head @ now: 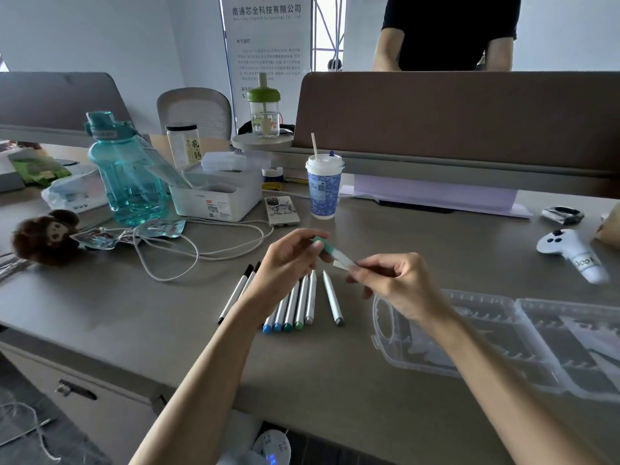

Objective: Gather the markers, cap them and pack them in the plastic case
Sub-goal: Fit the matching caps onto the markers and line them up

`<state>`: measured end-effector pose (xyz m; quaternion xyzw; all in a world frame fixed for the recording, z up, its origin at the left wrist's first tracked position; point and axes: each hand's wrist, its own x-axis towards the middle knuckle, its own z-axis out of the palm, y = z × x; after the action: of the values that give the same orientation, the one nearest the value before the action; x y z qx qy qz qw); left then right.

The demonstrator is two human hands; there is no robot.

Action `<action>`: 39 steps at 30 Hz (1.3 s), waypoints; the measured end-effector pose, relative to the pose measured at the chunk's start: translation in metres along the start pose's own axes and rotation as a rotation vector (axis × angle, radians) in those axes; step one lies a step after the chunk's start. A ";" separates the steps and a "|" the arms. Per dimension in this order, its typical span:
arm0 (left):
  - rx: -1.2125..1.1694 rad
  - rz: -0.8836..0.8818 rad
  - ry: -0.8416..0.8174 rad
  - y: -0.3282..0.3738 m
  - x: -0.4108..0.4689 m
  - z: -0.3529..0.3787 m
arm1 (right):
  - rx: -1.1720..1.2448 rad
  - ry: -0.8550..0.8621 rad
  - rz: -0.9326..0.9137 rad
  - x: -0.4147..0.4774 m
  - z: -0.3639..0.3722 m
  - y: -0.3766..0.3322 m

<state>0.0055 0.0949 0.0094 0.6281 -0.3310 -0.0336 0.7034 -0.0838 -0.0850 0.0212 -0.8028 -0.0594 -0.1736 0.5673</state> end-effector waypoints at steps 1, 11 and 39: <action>0.006 -0.014 0.008 -0.002 0.001 -0.001 | 0.030 -0.022 0.016 0.000 0.003 0.001; 0.285 -0.034 0.071 -0.016 0.008 0.003 | 0.026 0.086 0.140 0.000 0.027 0.010; 0.617 -0.109 0.266 -0.028 -0.005 -0.036 | -0.784 -0.250 -0.334 -0.004 0.046 0.028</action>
<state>0.0305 0.1221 -0.0178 0.8270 -0.1968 0.1129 0.5144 -0.0699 -0.0514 -0.0190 -0.9515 -0.1861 -0.1736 0.1728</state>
